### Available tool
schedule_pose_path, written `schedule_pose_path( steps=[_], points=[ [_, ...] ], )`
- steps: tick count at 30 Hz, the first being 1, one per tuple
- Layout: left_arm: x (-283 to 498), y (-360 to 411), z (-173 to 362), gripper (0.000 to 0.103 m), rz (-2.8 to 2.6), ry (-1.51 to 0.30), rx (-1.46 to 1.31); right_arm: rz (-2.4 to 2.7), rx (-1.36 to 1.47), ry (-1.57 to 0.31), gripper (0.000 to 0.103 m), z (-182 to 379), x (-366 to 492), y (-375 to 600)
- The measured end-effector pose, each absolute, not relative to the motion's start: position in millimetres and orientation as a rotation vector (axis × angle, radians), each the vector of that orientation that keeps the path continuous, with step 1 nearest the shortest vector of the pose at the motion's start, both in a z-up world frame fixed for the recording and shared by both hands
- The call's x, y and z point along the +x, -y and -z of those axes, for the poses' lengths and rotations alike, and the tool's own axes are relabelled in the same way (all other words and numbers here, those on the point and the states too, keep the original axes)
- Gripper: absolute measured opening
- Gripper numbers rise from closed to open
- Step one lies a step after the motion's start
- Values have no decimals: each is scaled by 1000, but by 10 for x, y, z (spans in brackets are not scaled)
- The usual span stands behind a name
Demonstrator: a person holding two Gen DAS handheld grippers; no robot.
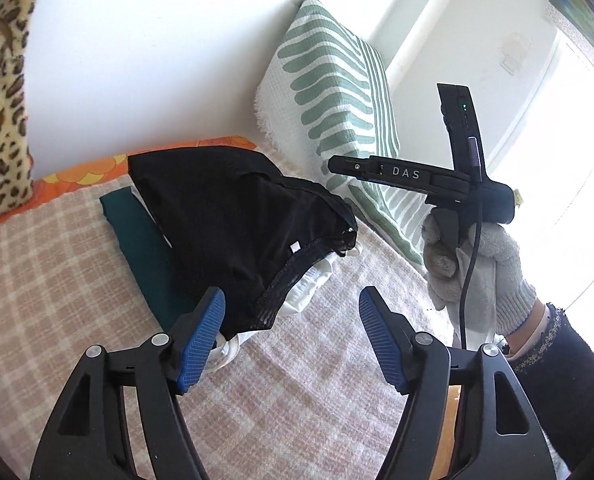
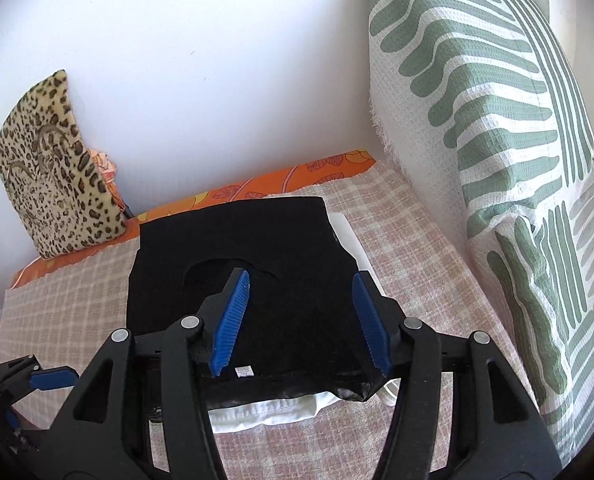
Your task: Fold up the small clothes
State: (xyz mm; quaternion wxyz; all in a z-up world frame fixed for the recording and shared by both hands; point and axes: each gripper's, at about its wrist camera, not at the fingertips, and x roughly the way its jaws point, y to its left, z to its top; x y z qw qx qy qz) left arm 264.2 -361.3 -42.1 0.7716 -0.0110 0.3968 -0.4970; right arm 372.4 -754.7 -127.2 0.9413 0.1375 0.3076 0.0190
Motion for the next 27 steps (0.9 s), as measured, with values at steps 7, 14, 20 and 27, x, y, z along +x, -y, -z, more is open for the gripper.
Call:
schedule_pose_path(
  steps=[7, 14, 20, 27],
  points=[
    [2396, 3207, 258, 77, 977, -843, -13, -30, 255, -598, 70, 1164, 3208, 7196],
    [2127, 2904, 134, 78, 903, -791, 18, -20, 211, -558, 76, 1100, 2763, 6865],
    [1910, 2672, 42, 78, 851, -736, 18, -14, 198, -522, 81, 1078, 2465, 6656],
    [1787, 2536, 113, 82, 757, -738, 14, -14, 197, -487, 86, 1171, 2201, 6466]
  ],
)
